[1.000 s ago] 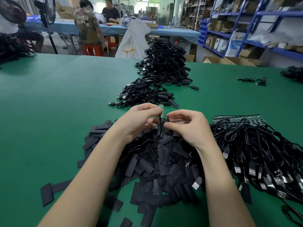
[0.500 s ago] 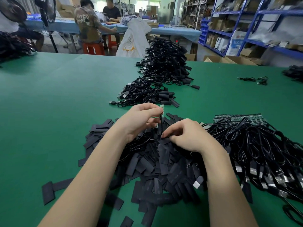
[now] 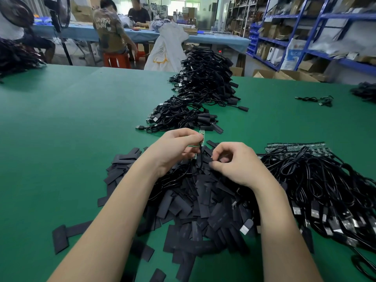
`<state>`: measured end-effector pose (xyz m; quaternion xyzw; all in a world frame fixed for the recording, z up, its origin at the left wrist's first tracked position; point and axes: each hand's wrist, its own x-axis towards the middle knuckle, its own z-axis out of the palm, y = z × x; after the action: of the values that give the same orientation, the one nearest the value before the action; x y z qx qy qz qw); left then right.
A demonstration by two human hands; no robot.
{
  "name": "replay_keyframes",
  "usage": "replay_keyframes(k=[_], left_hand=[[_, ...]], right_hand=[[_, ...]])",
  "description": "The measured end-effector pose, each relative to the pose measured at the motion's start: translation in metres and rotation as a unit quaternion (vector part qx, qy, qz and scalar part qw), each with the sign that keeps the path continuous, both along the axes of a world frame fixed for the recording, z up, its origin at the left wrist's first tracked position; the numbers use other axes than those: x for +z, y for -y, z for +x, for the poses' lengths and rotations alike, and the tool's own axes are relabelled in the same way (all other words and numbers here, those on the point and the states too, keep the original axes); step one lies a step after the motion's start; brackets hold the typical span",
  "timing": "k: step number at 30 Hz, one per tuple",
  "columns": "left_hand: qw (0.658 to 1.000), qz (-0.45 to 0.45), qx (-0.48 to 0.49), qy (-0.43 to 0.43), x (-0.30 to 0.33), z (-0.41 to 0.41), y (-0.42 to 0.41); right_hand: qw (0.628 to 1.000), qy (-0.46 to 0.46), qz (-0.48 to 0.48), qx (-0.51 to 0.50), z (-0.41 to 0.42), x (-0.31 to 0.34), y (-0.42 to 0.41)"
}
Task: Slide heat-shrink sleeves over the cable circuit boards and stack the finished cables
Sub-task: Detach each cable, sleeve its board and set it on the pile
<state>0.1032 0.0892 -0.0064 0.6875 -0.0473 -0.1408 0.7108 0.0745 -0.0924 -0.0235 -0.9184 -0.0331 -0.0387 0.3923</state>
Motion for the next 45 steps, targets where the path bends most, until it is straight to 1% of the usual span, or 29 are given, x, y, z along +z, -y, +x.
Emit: replay_keyframes(k=[3,6,10,17,25,29,38,43,45], left_hand=[[1.000,-0.003,0.000,0.000,-0.0003,0.0002,-0.0001],[1.000,-0.009,0.001,-0.002,-0.0004,0.0003,-0.0011],[1.000,-0.010,-0.002,-0.001,-0.0006,0.0002,-0.0013],[1.000,-0.013,-0.002,-0.004,-0.0011,0.0015,-0.0015],[0.999,-0.026,-0.020,-0.019,-0.0025,0.0010,0.0023],[0.998,-0.037,-0.044,-0.021,-0.0002,-0.0028,0.0075],[0.999,-0.035,-0.039,-0.006,0.0003,-0.0012,0.0057],[0.999,-0.043,-0.029,-0.001,-0.0022,0.0014,0.0038],[0.998,-0.050,-0.032,-0.003,-0.0024,0.0019,0.0025]], right_hand=[[1.000,-0.001,0.025,0.002,-0.0018,-0.0013,-0.0015],[0.997,-0.013,0.074,0.002,-0.0044,0.0003,-0.0016],[0.997,-0.018,0.070,-0.013,-0.0048,0.0026,-0.0021],[0.996,-0.005,0.089,-0.028,-0.0048,0.0048,-0.0027],[0.989,0.023,0.137,-0.047,-0.0048,0.0064,0.0002],[0.992,0.029,0.113,-0.045,-0.0038,0.0030,-0.0029],[0.996,0.026,0.086,0.005,-0.0055,0.0051,-0.0072],[0.995,0.042,0.087,-0.004,-0.0055,0.0052,-0.0085],[0.994,0.034,0.105,-0.004,-0.0056,0.0044,-0.0077]])
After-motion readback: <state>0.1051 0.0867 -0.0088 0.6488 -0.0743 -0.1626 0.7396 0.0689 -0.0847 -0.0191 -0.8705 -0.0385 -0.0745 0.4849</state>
